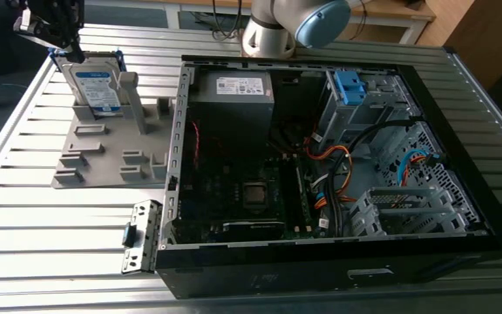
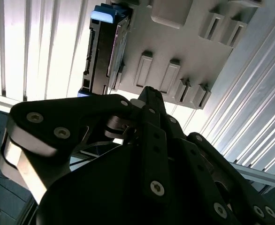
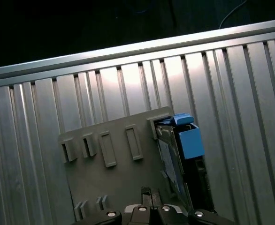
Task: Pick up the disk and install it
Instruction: 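Pick up the disk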
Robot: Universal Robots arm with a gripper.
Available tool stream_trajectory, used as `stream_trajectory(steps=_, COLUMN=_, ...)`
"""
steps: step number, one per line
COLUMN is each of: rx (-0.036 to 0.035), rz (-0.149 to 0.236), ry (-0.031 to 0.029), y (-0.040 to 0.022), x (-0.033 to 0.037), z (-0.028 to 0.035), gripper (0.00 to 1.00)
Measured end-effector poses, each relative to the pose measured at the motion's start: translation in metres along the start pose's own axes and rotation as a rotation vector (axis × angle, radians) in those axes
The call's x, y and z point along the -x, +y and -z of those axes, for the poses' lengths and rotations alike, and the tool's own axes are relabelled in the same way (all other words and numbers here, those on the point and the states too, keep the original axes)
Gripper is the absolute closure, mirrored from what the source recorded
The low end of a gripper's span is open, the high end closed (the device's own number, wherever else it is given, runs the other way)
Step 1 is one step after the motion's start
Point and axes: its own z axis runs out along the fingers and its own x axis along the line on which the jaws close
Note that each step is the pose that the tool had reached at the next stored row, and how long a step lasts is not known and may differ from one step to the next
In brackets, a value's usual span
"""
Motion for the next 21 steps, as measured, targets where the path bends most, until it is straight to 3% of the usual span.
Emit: stream_trajectory(steps=21, rx=0.0035, rz=0.134, ry=0.0031, y=0.0, x=0.0, z=0.0, gripper=0.89)
